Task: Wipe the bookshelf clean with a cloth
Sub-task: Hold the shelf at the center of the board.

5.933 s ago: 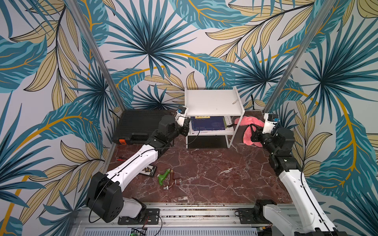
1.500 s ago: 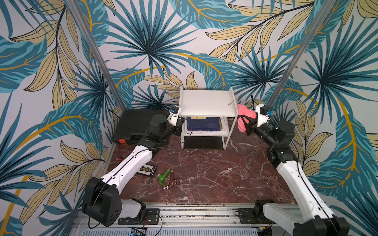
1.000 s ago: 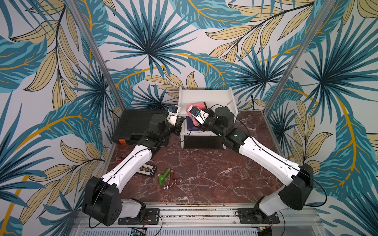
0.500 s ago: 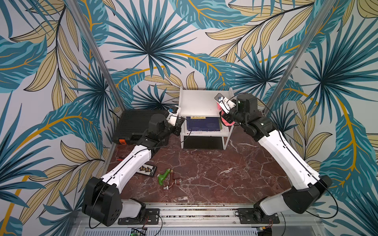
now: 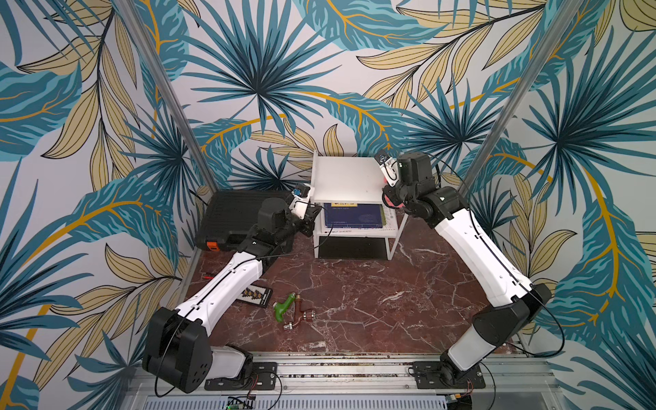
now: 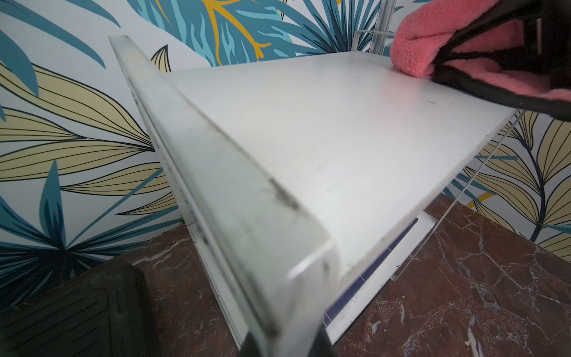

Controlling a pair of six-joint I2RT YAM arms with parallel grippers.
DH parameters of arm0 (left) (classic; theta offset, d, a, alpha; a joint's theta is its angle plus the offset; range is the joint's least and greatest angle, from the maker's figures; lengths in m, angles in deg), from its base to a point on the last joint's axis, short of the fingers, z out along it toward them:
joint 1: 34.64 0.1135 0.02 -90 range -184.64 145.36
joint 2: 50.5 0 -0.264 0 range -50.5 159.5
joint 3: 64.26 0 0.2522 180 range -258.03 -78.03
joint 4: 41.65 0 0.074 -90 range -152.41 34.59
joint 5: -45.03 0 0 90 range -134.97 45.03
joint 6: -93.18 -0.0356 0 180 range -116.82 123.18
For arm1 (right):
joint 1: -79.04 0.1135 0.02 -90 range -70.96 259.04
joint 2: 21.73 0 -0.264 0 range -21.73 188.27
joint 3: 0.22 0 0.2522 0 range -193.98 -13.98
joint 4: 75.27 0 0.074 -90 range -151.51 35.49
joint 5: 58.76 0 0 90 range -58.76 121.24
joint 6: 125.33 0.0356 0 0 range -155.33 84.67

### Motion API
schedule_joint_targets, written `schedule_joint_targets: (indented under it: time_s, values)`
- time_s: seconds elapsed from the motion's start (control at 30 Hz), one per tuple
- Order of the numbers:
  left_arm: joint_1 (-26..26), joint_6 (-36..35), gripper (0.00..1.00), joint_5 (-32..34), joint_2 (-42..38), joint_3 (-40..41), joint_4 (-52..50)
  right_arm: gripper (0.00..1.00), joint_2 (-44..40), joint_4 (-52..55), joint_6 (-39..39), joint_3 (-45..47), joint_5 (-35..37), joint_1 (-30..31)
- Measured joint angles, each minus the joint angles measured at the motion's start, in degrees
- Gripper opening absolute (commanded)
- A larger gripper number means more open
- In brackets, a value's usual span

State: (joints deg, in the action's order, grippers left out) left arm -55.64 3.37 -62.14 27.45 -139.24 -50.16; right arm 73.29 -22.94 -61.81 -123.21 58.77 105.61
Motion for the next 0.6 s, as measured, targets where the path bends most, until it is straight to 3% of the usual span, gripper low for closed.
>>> schedule_joint_targets:
  time_s: [0.1, 0.2, 0.33, 0.6]
  values:
    - [0.2, 0.0, 0.0, 0.0, 0.0, 0.0, 0.0, 0.0, 3.6, 3.0, 1.2, -4.9, 1.3, 0.0]
    - [0.4, 0.2, 0.0, -0.1, 0.0, 0.0, 0.0, 0.0, 13.4, 5.3, 2.1, -16.7, 4.2, -1.0]
    - [0.5, 0.1, 0.0, -0.3, 0.0, 0.0, 0.0, 0.0, 20.3, 7.6, 3.0, -26.6, 5.5, -2.1]
    - [0.5, -0.6, 0.0, -1.0, 0.0, 0.0, -0.1, 0.0, 15.4, 5.7, 3.9, -19.5, 4.6, -2.2]
